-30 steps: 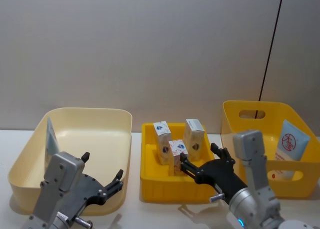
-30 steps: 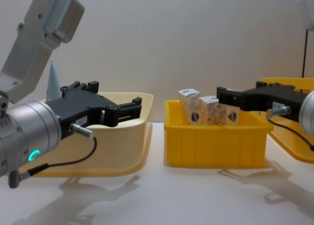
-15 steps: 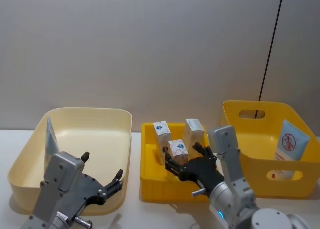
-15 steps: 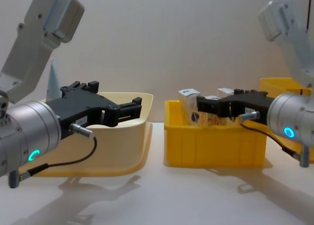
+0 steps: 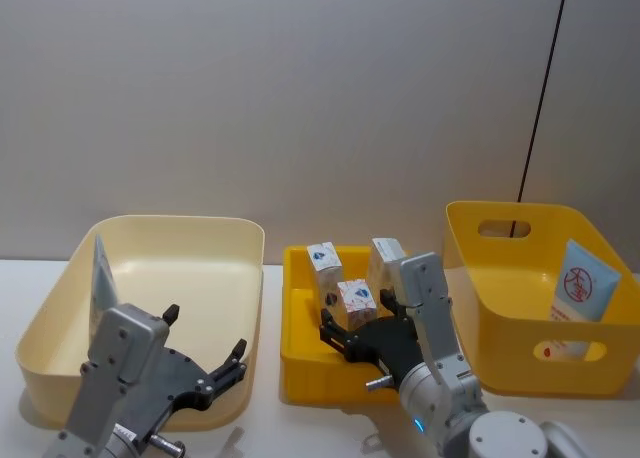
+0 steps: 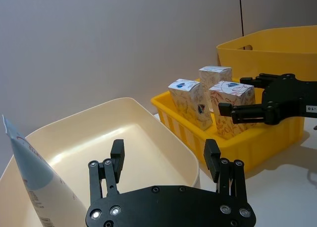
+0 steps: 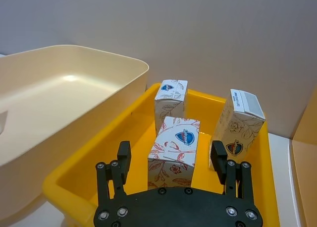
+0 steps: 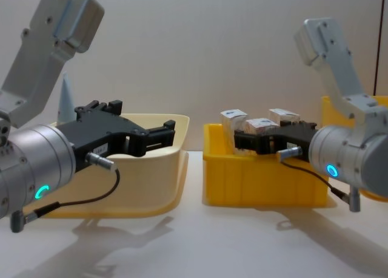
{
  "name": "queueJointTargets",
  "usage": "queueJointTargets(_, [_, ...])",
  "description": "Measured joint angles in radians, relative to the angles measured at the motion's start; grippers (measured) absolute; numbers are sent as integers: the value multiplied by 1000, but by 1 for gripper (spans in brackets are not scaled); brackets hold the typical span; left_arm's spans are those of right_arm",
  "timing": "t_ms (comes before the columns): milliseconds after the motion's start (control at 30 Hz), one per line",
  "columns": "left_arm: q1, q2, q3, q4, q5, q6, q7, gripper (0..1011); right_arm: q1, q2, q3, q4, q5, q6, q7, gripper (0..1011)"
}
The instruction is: Bimanual collaborative sorting of washing and personal care products
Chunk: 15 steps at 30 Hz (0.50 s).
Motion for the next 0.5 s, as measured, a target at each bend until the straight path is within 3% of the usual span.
queueJointTargets(200, [0, 0, 0, 0, 0, 0, 0, 1002, 10, -14, -1, 26, -12, -3, -17, 924])
queueJointTargets(500, [0, 0, 0, 0, 0, 0, 0, 1001, 19, -26, -1, 46, -23, -6, -33, 675])
